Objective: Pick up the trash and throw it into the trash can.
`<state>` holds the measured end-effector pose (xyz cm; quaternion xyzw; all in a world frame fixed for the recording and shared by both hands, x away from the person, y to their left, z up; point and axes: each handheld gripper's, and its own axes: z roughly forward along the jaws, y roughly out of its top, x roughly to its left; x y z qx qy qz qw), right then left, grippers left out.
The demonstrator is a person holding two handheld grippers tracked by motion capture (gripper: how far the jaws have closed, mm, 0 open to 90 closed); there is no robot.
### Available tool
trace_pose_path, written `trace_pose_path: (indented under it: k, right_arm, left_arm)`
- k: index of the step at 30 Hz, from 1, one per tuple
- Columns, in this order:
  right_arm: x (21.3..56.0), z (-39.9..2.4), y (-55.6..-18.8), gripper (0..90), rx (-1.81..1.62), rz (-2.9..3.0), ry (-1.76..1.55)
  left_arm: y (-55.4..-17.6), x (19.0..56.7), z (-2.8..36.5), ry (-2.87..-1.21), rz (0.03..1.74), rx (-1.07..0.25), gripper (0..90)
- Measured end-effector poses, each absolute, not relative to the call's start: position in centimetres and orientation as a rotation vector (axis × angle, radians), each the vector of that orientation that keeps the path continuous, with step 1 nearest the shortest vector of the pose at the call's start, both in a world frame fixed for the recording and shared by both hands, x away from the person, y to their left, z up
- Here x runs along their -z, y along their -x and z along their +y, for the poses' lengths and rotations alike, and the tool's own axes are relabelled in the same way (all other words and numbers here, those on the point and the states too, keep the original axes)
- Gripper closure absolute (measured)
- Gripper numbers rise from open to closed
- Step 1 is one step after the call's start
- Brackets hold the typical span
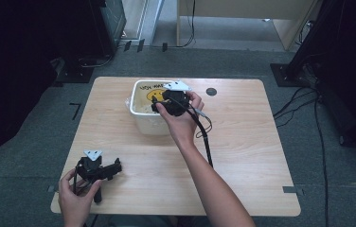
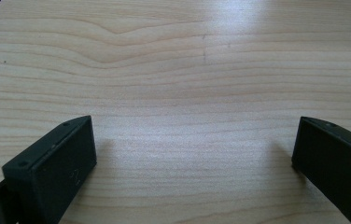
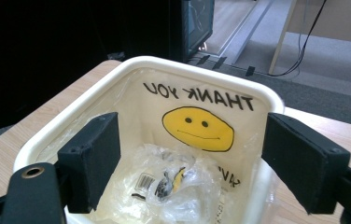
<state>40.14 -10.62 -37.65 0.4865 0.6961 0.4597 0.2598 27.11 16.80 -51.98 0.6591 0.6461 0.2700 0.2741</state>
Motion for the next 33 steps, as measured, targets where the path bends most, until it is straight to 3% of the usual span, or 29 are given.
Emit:
trace_pose_path:
  k: [33]
  right_arm:
    - [37.3,-18.8,-36.6,18.8,-1.216,1.761,-1.390]
  left_arm:
    - [-27.1,52.0,16.8,-1.773,1.736,-0.724,0.0]
